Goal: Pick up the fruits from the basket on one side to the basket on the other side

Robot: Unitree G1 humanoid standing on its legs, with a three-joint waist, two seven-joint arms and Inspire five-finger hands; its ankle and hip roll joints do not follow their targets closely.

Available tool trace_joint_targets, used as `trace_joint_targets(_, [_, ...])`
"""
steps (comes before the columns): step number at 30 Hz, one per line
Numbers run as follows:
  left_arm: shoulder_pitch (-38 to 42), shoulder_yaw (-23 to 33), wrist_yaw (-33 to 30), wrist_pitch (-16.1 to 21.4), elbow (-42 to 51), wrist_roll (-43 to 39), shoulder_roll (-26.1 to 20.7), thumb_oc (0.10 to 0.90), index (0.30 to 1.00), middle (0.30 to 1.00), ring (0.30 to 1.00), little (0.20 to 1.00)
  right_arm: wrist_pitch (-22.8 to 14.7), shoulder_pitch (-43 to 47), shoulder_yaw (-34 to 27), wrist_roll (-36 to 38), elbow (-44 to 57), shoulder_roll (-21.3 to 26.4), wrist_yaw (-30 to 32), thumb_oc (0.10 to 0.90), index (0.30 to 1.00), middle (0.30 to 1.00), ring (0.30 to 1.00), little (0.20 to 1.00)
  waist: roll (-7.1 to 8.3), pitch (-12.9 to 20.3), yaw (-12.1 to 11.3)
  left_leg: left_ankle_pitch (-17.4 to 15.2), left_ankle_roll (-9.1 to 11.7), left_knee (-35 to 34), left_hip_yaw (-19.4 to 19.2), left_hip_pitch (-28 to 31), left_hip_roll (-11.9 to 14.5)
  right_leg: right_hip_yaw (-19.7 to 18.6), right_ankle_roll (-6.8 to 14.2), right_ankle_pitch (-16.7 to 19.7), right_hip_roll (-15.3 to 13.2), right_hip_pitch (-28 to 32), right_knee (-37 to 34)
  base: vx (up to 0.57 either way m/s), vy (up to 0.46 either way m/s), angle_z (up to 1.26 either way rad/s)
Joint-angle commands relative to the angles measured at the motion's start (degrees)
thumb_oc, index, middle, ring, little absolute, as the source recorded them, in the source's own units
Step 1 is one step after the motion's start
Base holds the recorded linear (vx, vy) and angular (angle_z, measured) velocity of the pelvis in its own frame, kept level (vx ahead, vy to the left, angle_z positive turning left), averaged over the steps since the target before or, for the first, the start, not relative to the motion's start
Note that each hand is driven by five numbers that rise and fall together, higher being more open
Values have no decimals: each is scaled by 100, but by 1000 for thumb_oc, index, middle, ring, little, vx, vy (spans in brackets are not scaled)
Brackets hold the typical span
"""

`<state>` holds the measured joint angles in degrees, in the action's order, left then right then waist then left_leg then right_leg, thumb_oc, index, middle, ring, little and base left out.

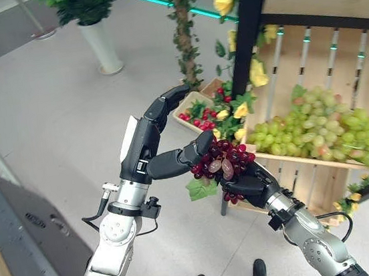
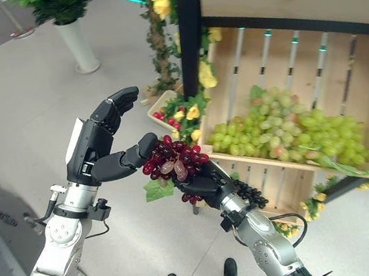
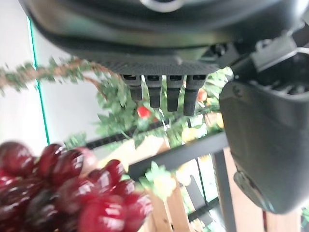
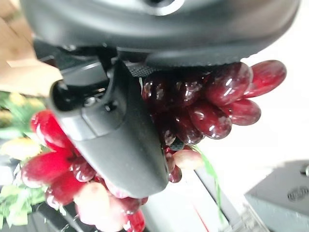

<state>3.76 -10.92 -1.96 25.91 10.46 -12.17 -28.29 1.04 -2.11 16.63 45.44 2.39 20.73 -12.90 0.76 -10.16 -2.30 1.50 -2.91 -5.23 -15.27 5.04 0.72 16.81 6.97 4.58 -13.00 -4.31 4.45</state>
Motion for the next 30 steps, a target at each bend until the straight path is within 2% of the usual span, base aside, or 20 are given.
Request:
trace_joint_targets(1, [230,328,-403,446,-3,-396,31,800,900,900,900,900,-407,461,-182,337,290,-92,-587,400,300,300,300,300,-1,640,-136,-502,111,23,310,-91,-304,98,493,195,-511,277,294,-60,-154,-32])
trace_joint_targets(4, [164,397,-547,436,15,-358,56,800,900,900,900,900,-305,465,-90,222,140,-117,-835,400,300,300,300,300,81,646,-214,-521,173,65,328,-77,-247,227,498,149,-513,516,-122,-50,-279,-33])
trace_joint_targets(5, [113,469,-671,430,27,-293,85,800,900,900,900,900,-137,463,-78,200,110,-66,-991,400,300,300,300,300,143,673,-260,-524,234,79,359,-56,-194,249,555,98,-435,660,-407,-3,-242,-26])
trace_joint_targets(6, [106,480,-701,414,40,-268,92,800,900,900,900,900,-108,462,-74,197,101,-60,-1013,400,300,300,300,300,155,688,-269,-518,245,83,358,-70,-183,250,560,104,-423,664,-456,-11,-368,-39])
trace_joint_targets(8, [28,634,-974,448,36,-252,139,800,900,900,900,900,215,437,-27,26,-14,100,-1350,400,300,300,300,300,196,705,-233,-452,326,23,345,30,-7,183,559,-28,-226,693,-517,-16,-326,-29])
trace_joint_targets(14, [70,795,-1101,431,54,-222,232,800,900,900,900,900,418,247,-21,-260,-270,378,-1913,400,300,300,300,300,256,671,-134,-346,514,23,344,60,249,276,381,-321,78,844,-491,-10,-182,-14])
trace_joint_targets(21, [216,943,-1115,467,180,-281,293,800,900,900,900,900,489,218,-23,-467,-756,775,-2475,400,300,300,300,300,359,586,-175,-243,699,23,518,-110,377,395,231,-456,264,898,-527,-36,-88,11])
trace_joint_targets(25, [214,1040,-1359,427,154,-63,293,800,900,900,900,900,501,198,-49,-542,-1056,877,-2486,400,300,300,300,300,383,545,-208,-204,746,23,591,-150,393,428,200,-503,303,914,-506,3,-19,8])
trace_joint_targets(30, [289,1139,-2001,481,-106,139,290,800,900,900,900,900,320,243,-93,-533,-1421,928,-2239,400,300,300,300,300,388,405,-247,-131,789,23,625,-238,418,466,174,-607,327,787,-309,-3,-1,4])
